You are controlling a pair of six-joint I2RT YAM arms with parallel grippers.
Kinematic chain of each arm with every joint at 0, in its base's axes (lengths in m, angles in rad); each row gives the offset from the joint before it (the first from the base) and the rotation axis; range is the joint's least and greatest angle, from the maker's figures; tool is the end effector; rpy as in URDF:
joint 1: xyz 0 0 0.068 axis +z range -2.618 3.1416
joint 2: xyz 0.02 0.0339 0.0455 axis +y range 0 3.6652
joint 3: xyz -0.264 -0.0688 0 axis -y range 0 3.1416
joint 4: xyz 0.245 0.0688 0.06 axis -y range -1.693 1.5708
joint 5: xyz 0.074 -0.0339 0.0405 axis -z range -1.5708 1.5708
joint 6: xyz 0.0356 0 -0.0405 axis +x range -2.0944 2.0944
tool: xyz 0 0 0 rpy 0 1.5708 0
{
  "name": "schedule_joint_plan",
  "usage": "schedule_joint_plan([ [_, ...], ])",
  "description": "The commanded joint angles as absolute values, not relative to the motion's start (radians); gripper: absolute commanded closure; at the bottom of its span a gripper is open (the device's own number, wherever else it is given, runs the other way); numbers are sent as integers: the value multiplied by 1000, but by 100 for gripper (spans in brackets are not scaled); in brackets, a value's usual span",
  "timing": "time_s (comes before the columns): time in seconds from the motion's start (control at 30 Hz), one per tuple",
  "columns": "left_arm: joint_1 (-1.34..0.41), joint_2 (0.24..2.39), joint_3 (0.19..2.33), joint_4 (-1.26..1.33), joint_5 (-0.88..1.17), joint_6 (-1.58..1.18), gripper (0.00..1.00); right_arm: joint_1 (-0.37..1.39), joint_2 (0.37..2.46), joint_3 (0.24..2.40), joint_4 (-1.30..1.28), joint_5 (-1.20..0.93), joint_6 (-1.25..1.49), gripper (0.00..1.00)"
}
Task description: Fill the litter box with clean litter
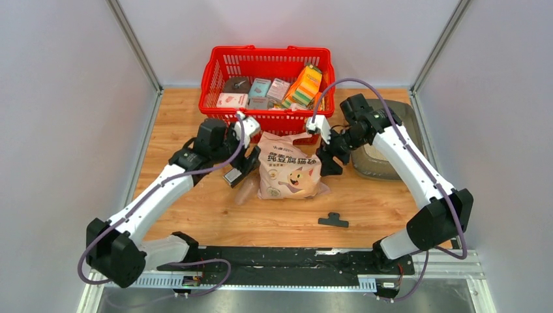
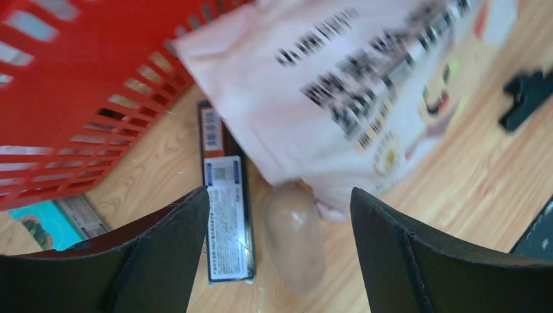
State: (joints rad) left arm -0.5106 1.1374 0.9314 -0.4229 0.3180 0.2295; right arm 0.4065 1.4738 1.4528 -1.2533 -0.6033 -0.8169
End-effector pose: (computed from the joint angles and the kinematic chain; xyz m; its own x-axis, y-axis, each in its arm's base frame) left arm 0.2113 -0.1311 0.2983 -0.3440 0.4404 -0.8293 0.7836 0.6213 0.0049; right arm 0.2408 0.1256 0.3323 -0.2529 -0.7625 -0.5956 -0.9675 0.1972 0.1584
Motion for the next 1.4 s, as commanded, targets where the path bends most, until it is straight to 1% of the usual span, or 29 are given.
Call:
schedule_joint_plan([
  [0.0,-420,1244,1072,-321,281,-58,13,397,1516,1540,-1260,-695,-701,32],
  [0.03,-404,1267,1089,-321,278,-140,13,397,1517,1540,-1246,-693,-672,30],
  [0.07,-370,1288,1112,-318,275,-179,12,397,1514,1536,-1220,-690,-660,27],
  [0.1,-358,1323,1118,-307,276,-237,13,397,1513,1520,-1206,-689,-649,25],
  [0.13,-345,1339,1121,-282,285,-258,13,399,1509,1514,-1195,-683,-631,22],
  [0.17,-336,1354,1123,-270,299,-268,13,399,1503,1508,-1172,-669,-620,3],
  [0.2,-334,1383,1127,-262,323,-285,13,396,1500,1502,-1160,-658,-611,0],
  [0.37,-334,1485,1111,-201,434,-415,15,397,1465,1483,-1138,-627,-594,0],
  [0.4,-334,1506,1098,-168,496,-476,17,397,1451,1479,-1138,-623,-594,0],
  [0.43,-334,1517,1086,-87,532,-498,18,397,1442,1471,-1138,-618,-595,0],
  [0.47,-339,1529,1078,-59,560,-509,19,397,1434,1456,-1135,-609,-598,0],
  [0.57,-347,1578,1127,-46,606,-517,24,399,1413,1419,-1124,-588,-603,0],
  [0.6,-348,1598,1137,-38,641,-528,31,397,1407,1413,-1123,-586,-601,0],
  [0.67,-348,1609,1149,-5,678,-537,38,397,1399,1407,-1112,-578,-597,0],
  [0.7,-348,1609,1149,24,721,-544,47,396,1399,1410,-1106,-572,-589,0],
  [0.77,-347,1605,1149,66,770,-546,60,391,1411,1422,-1098,-563,-578,0],
  [0.8,-347,1591,1147,77,817,-532,72,388,1419,1445,-1097,-558,-574,1],
  [0.87,-347,1563,1134,84,857,-496,85,383,1446,1474,-1097,-554,-569,1],
  [0.9,-348,1527,1125,84,879,-454,95,383,1459,1491,-1095,-551,-571,1],
  [0.93,-347,1504,1112,93,887,-439,98,383,1469,1521,-1095,-549,-577,2],
  [1.03,-345,1405,1036,148,910,-396,100,382,1515,1581,-1083,-545,-594,2],
  [1.13,-345,1307,924,222,923,-374,100,382,1568,1620,-1074,-586,-604,2],
  [1.2,-344,1244,896,233,927,-347,100,382,1598,1644,-1055,-643,-606,2],
  [1.37,-342,1177,876,132,936,-239,100,399,1664,1663,-993,-773,-606,1],
])
